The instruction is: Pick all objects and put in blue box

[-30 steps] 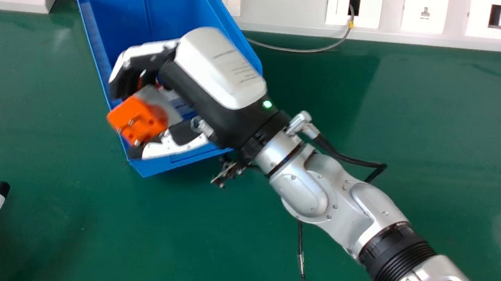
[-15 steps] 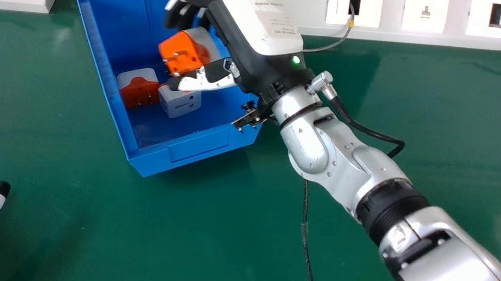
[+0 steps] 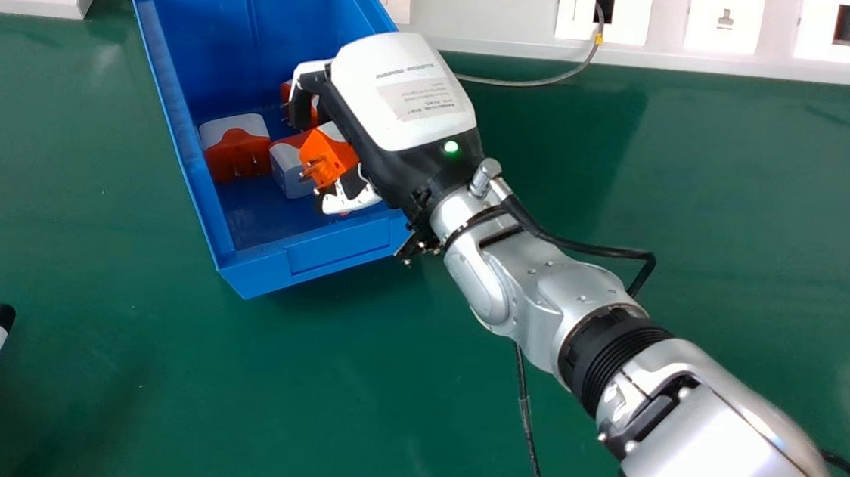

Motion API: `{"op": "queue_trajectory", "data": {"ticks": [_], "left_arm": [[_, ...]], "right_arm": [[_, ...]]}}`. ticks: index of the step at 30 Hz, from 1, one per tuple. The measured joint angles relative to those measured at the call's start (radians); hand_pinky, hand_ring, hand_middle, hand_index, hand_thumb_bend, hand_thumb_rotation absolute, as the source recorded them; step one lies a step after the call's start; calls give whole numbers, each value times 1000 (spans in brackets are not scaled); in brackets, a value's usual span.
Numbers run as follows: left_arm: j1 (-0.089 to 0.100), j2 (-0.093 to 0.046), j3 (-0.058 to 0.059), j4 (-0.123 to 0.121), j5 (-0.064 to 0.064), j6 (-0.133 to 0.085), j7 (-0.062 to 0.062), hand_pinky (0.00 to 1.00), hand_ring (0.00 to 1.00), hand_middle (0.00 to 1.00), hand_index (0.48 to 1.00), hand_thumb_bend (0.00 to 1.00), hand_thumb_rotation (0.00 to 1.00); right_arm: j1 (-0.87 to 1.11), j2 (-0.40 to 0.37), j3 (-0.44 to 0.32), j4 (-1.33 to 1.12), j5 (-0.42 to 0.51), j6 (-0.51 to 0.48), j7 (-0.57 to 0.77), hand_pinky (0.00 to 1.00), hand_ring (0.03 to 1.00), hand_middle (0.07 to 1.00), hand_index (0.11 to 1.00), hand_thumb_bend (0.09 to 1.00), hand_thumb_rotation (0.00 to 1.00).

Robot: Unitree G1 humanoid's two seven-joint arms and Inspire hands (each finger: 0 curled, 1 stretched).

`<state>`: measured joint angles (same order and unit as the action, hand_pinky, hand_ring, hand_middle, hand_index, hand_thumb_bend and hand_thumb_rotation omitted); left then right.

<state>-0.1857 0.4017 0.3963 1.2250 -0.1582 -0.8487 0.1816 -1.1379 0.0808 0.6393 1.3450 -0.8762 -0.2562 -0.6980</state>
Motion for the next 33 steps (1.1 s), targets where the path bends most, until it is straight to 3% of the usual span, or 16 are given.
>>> {"op": "queue_trajectory", "data": {"ticks": [1,2,4,8,17,24,27,31,33], "left_arm": [[0,0,-1,0,0,0,1,652,710,716,733,801,290],[-1,0,-1,0,1,0,3,652,710,716,733,801,290],[-3,0,-4,1,2,0,7,648,711,717,732,808,305],[-4,1,-8,1,2,1,12,654,714,721,734,811,304],[0,1,-5,1,-1,1,4,653,715,722,733,813,307],[8,2,-11,0,3,-1,10,648,710,717,735,807,315],[11,2,-11,-1,2,-6,4,643,709,718,732,809,314],[22,3,-6,-2,-1,-11,-10,647,708,713,732,815,310],[28,5,-6,-1,-1,-11,-9,647,707,711,728,820,314]], "right_arm": [[0,3,0,0,0,4,-20,776,935,958,895,914,216],[0,6,1,0,0,6,-48,776,935,958,895,914,216],[0,11,1,-1,0,7,-89,893,983,989,969,935,301],[0,19,0,-4,1,9,-179,986,998,999,996,930,395],[2,15,-24,-39,15,-39,-360,1000,1000,1000,1000,888,543],[104,-17,-59,-191,44,-238,-555,1000,1000,1000,1000,922,685],[214,-57,-75,-288,47,-325,-619,986,1000,1000,1000,890,811],[426,-97,-121,-410,123,-535,-627,932,1000,1000,1000,844,866],[522,-103,-142,-438,200,-572,-548,952,1000,1000,1000,817,900]]}}
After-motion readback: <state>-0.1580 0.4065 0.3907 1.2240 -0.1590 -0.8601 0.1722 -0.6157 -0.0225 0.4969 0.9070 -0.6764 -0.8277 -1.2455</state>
